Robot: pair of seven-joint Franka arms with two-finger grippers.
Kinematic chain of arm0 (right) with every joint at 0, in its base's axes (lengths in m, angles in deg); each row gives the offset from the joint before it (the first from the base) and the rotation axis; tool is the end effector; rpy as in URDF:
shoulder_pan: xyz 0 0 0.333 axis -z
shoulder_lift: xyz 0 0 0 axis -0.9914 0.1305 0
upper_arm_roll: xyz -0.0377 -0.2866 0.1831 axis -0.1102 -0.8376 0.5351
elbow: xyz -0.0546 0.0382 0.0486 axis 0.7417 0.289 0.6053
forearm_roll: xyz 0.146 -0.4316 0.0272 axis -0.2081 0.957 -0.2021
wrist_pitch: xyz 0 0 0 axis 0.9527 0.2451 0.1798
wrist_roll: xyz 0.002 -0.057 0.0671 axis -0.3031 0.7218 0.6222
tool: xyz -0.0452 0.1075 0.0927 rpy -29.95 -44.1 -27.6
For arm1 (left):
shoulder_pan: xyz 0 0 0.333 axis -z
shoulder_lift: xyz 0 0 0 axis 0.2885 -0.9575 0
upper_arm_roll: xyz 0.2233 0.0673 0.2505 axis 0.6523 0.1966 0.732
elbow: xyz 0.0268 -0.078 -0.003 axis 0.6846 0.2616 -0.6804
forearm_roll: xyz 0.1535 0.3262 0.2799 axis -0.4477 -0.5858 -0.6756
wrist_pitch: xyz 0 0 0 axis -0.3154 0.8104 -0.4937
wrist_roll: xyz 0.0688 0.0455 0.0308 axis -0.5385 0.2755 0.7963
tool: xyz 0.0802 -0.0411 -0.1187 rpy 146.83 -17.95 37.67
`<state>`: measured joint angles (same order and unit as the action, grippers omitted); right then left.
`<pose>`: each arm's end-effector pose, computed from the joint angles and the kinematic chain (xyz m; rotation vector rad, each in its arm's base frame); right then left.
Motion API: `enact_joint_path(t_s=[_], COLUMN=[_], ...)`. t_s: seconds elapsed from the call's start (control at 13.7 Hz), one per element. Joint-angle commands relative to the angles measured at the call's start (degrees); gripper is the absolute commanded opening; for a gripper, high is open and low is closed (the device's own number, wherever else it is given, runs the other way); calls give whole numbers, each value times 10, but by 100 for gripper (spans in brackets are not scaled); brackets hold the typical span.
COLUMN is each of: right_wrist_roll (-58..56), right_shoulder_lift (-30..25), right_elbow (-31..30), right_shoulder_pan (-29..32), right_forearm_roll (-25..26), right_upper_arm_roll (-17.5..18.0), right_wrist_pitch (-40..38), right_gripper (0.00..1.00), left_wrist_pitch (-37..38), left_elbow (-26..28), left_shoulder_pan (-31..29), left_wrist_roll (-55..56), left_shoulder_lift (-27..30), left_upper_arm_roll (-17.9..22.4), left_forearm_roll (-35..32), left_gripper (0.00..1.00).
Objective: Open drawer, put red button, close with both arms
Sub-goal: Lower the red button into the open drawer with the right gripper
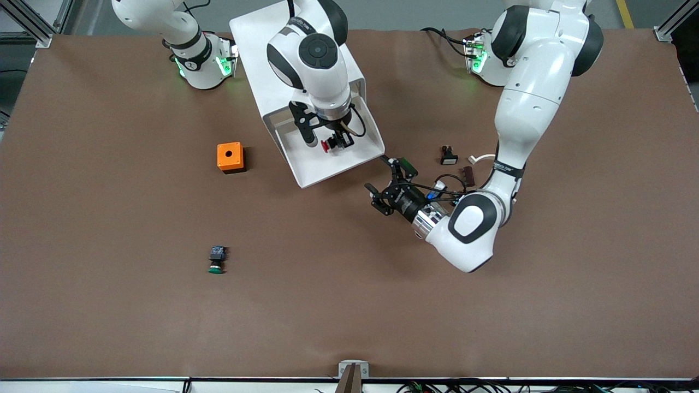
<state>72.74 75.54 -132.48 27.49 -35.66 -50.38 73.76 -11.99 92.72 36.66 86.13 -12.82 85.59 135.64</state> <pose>0.4362 0.5465 0.3144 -2.5743 1.7079 0.1330 0.6486 -0.4093 0.2021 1.8027 1.5643 -1.9855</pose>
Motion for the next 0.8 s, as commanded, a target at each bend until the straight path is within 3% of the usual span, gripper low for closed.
enact_joint_path(t_s=[0.0,0.36,0.44,0.51,0.58,0.73], right_wrist_roll=[27,55,49,42,38,35], right_shoulder_lift=[26,51,51,51,50,50], right_elbow=[13,43,44,46,48,70], right_shoulder_pan=[-21,-27,-31,-33,-33,-25], right_forearm_roll=[-2,-7,-4,2,4,4], right_upper_arm_roll=[-7,-6,-6,-7,-7,-7], right_wrist_pitch=[14,7,3,-5,-8,-26], right_gripper=[0,2,25,58,100,100], left_wrist_pitch=[-3,-97,-117,-133,-147,-184], left_elbow=[-8,-8,-8,-8,-7,-6], left_shoulder_pan=[13,37,43,45,48,51], left_wrist_roll=[-130,-263,-285,-302,-323,-348], left_shoulder_lift=[27,77,88,99,111,123], left_upper_arm_roll=[36,54,53,53,55,55], left_forearm_roll=[-22,-143,-171,-194,-214,-262], left_gripper=[99,99,99,99,99,99])
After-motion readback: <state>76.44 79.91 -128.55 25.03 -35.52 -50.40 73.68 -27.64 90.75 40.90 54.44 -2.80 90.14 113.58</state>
